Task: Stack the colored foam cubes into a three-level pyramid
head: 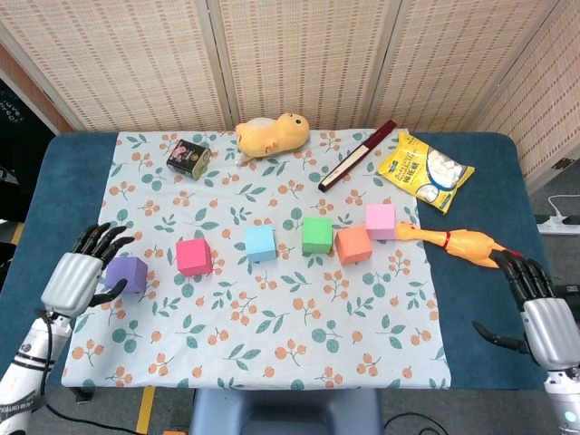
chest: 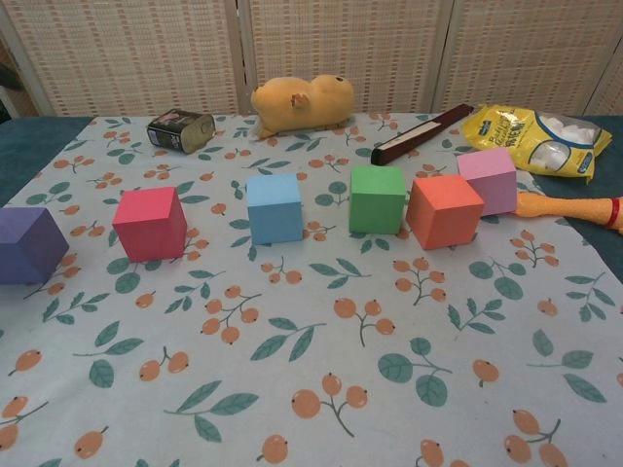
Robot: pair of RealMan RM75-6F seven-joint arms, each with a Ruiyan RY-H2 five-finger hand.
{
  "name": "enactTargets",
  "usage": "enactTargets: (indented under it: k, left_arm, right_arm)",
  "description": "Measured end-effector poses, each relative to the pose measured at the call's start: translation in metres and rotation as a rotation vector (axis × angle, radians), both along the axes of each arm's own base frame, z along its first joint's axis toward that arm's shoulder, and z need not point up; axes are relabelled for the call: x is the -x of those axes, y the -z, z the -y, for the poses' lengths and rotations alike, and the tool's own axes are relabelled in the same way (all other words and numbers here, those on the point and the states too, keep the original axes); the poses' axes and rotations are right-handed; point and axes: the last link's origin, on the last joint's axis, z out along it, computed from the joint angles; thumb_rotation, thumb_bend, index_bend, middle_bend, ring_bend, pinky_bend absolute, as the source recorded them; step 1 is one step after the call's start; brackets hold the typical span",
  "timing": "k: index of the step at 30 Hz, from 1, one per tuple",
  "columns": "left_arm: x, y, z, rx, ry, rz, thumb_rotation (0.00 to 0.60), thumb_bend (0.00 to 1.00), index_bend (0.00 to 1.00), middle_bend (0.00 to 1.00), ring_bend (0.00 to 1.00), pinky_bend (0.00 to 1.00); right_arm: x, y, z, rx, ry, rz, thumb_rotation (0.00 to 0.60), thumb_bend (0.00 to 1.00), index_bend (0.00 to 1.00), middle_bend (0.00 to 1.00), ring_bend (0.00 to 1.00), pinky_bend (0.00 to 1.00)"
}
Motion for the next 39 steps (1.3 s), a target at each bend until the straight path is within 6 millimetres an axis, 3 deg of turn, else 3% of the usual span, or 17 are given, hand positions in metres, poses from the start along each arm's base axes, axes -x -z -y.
enactTargets:
  k: [8,14,18,24,39]
  left_arm:
    - [-0.050,0.029,-0.054,0.168,0.049,-0.011,0.600,0.33,0.20,0.10,0.05,0.09]
    - [-0.063,0.060,-0.072,0.266,0.009,-0.039,0.600,0.33,0.16,0.08,0.04,0.09]
    - [-0.066,0.080,-0.073,0.316,-0.010,-0.054,0.600,0.31,0.12,0.05,0.01,0.09]
    - [-0.062,0.092,-0.074,0.331,-0.043,-0.092,0.600,0.31,0.04,0.00,0.00,0.09]
    - [-0.049,0.114,-0.086,0.310,-0.197,-0.104,0.600,0.30,0.06,0.01,0.03,0.12]
  right_arm:
    - [-0.005,-0.003,0.006,-0.002,-0.011,-0.002,0.489,0.00,0.00,0.00,0.00,0.00]
    - [-0.005,-0.001,0.009,-0.006,-0.010,-0.003,0.489,0.00,0.00,0.00,0.00,0.00]
    - [-0.007,0.000,0.012,-0.013,-0.014,-0.007,0.490,0.00,0.00,0.00,0.00,0.00]
    - [-0.007,0.002,0.014,-0.023,-0.016,-0.003,0.489,0.00,0.00,0.00,0.00,0.00]
    - [-0.004,0.005,0.018,-0.039,-0.011,0.002,0.489,0.00,0.00,0.00,0.00,0.00]
